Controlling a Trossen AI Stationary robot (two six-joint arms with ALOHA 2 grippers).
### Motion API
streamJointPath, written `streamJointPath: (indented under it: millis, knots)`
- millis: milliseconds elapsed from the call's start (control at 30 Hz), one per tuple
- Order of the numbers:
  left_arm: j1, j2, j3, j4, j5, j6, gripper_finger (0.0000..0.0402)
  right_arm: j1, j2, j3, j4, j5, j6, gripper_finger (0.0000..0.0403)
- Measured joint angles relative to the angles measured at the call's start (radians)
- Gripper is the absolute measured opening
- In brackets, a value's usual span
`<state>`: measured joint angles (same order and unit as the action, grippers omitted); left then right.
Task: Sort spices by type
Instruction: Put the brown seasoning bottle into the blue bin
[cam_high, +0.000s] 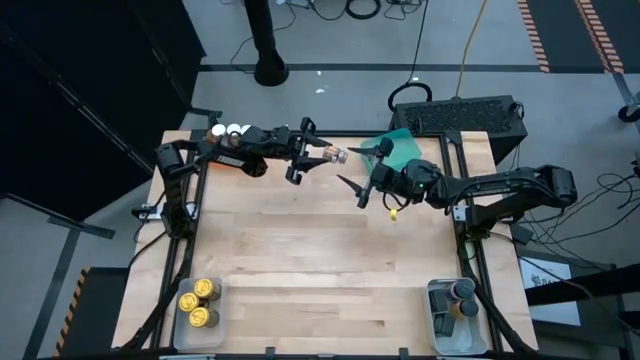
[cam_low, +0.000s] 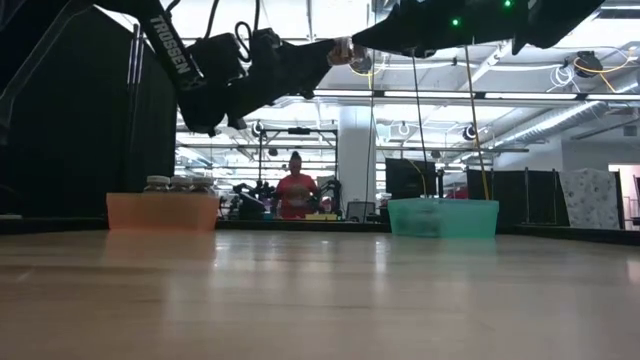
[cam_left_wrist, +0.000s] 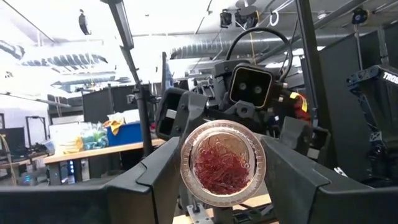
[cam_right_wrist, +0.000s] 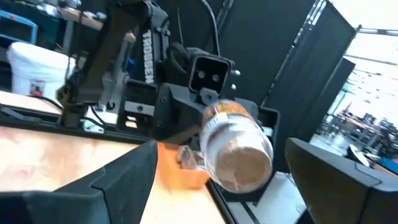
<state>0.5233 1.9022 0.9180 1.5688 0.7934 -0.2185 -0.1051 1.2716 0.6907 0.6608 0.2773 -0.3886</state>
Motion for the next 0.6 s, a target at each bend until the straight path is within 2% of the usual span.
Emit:
streamJointPath:
  millis: [400, 600]
  knots:
    - [-0.036, 0.0, 0.0, -0.007, 0.0, 0.043, 0.0195, -0.006, 0.0, 0.0, 0.009, -0.022, 0.0, 0.0251]
    - [-0.035, 0.0, 0.001, -0.007, -0.01, 0.043, 0.0195, -0.006, 0.0, 0.0, 0.002, -0.022, 0.0, 0.0221]
